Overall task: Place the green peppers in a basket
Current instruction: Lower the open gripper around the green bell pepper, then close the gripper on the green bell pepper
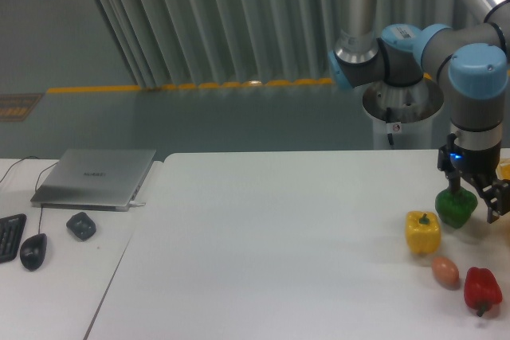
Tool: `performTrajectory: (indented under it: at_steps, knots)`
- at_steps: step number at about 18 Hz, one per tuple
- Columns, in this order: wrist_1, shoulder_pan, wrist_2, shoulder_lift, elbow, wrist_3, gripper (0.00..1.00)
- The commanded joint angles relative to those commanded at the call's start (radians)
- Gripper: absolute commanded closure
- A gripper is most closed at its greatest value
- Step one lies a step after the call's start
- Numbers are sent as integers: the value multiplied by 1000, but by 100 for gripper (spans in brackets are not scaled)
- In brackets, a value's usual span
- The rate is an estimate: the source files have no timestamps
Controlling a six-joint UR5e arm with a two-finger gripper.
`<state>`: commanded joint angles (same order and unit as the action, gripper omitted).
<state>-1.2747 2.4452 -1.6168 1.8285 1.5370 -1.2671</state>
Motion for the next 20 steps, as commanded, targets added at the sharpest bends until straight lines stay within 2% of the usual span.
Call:
performTrajectory:
  at_steps: [7,9,12,20]
  knots:
    - [2,-23,20,3,2,49,0]
    - [21,-22,21,-5,29,51,0]
    - [100,-14,20,-18,83,49,0]
    - [107,-8,20,-23,94,104,0]
